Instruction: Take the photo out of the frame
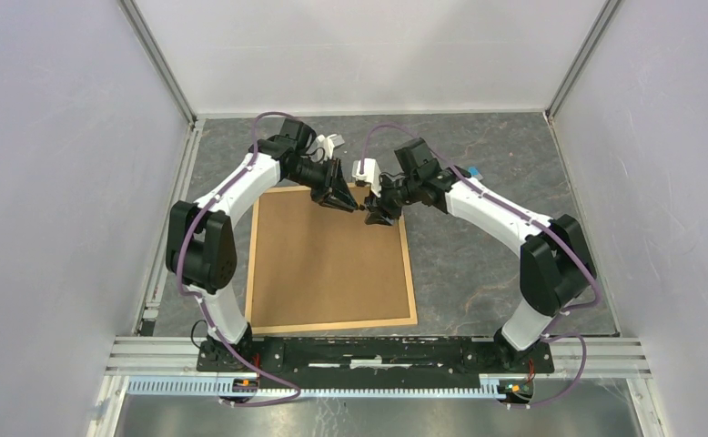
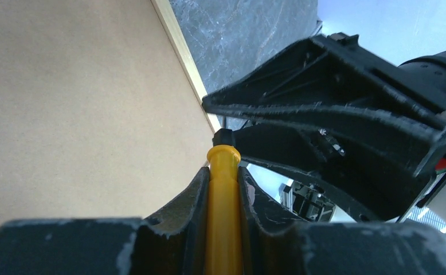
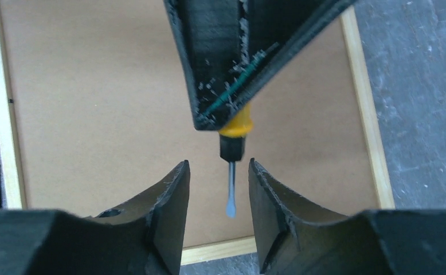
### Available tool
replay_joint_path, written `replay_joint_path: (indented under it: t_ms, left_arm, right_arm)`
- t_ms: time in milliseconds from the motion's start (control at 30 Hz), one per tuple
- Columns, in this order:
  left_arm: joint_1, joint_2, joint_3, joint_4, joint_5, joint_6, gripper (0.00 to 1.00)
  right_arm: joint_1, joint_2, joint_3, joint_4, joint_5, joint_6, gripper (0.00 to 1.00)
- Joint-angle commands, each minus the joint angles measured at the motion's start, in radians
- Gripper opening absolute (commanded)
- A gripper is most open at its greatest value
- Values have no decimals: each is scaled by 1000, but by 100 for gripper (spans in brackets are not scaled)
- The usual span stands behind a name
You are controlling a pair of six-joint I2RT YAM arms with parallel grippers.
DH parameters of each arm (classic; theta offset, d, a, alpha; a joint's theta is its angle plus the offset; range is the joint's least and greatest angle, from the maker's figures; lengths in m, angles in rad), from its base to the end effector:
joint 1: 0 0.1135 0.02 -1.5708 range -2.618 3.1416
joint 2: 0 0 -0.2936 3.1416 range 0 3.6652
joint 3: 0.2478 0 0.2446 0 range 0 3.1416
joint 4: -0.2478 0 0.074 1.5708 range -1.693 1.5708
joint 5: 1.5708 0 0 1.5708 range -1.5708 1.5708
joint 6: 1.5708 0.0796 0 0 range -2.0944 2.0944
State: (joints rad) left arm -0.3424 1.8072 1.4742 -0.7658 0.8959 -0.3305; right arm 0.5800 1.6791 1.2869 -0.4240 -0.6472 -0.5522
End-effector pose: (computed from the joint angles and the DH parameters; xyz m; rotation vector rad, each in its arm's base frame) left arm 0.3453 -0.1891 0.2679 0.3224 2.6510 -1.4139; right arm 0.2982 0.2528 0.2700 -1.4841 1.7683 0.7800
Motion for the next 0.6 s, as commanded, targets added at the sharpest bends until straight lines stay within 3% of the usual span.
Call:
replay_joint_path:
  t_ms: [0,100,200,300,433,533,567]
  left_arm:
    - [-6,-63,6,-13,69,1,2]
    - [-9,-70,-4,-12,76,-1,2]
    - [-9,-75,-5,-12,83,1,2]
    - [-6,-83,-7,-13,70,8,4]
    - [-1,-93,1,-12,21,31,41]
    - [13,-106,6,-12,-85,89,79]
    - [16,-114,8,-12,-128,115,96]
  right_arm:
    - [29,6,47,-10,-16,-64,41]
    - [44,2,40,0,2,-69,29]
    - [47,4,38,-16,30,-74,2]
    - [41,-7,34,-40,53,-74,0]
    - [-23,-21,22,-77,23,-34,0]
    - [-106,-16,6,-120,21,7,0]
    - [-142,-20,-17,-124,19,37,0]
